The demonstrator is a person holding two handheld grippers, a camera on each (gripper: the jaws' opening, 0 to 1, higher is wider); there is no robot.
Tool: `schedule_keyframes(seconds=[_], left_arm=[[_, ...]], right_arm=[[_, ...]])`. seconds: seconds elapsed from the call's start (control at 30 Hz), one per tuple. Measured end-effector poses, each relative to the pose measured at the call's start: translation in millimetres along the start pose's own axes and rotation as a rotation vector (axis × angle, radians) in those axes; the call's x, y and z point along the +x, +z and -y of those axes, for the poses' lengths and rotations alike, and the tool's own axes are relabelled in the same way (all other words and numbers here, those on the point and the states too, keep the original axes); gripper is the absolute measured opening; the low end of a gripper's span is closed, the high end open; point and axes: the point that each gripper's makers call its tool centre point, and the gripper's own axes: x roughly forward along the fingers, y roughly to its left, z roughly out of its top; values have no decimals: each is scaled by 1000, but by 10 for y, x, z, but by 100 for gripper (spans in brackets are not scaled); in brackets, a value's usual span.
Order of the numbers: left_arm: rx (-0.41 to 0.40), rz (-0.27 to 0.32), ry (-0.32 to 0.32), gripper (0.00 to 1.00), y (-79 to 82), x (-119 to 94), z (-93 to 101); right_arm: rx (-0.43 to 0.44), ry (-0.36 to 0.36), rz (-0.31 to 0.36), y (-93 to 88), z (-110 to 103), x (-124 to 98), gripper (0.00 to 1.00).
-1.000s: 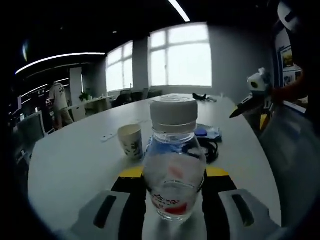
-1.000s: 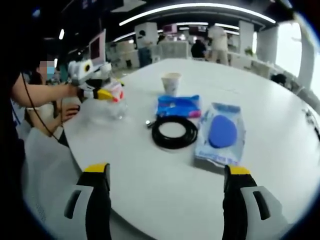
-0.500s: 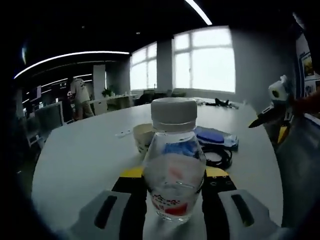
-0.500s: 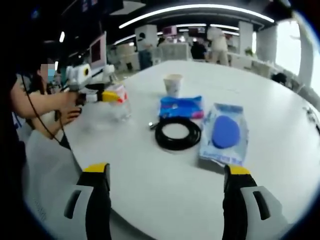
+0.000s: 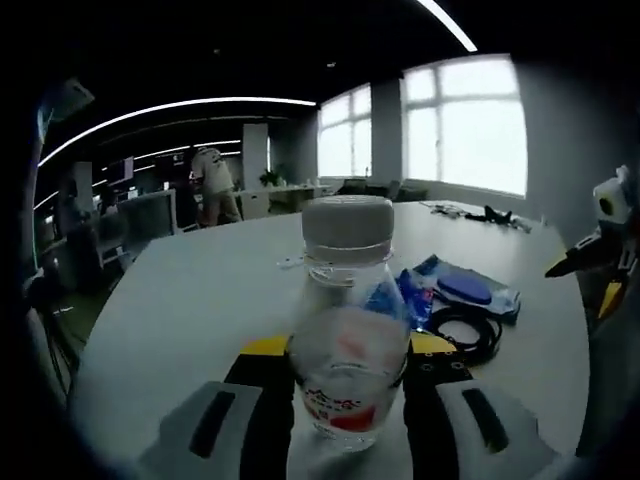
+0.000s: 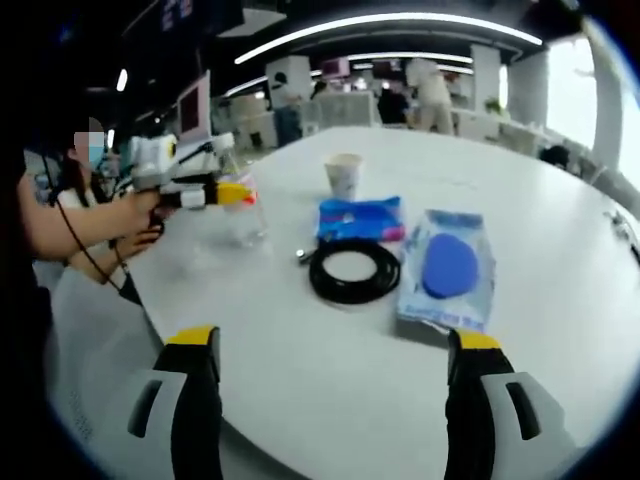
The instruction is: Arrange the tabletop items into an orderly group along one side of the table until the central work area is clear of visible clutter.
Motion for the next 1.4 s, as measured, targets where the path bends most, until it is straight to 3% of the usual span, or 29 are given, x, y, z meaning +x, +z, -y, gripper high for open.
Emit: schedule_keyframes(seconds=[0.13,0.33,0.53,1.13,1.4], left_arm=[[4,12,86,40,60,6,-146],[11,15,118,40,130,26,-244],[20,5,191,40,164,55,-402],[-79,10,417,40,235,294,-812],[-88,18,433,40,320,476,-900]], right_arm=[[5,-2,-1,-11,4,-1,92],[15,1,1,-17,-4,22,92],[17,3,-2,-36,-1,32,92],[17,2,-4,-20,69,38,93],[30,-2,19,17,107,35,94]])
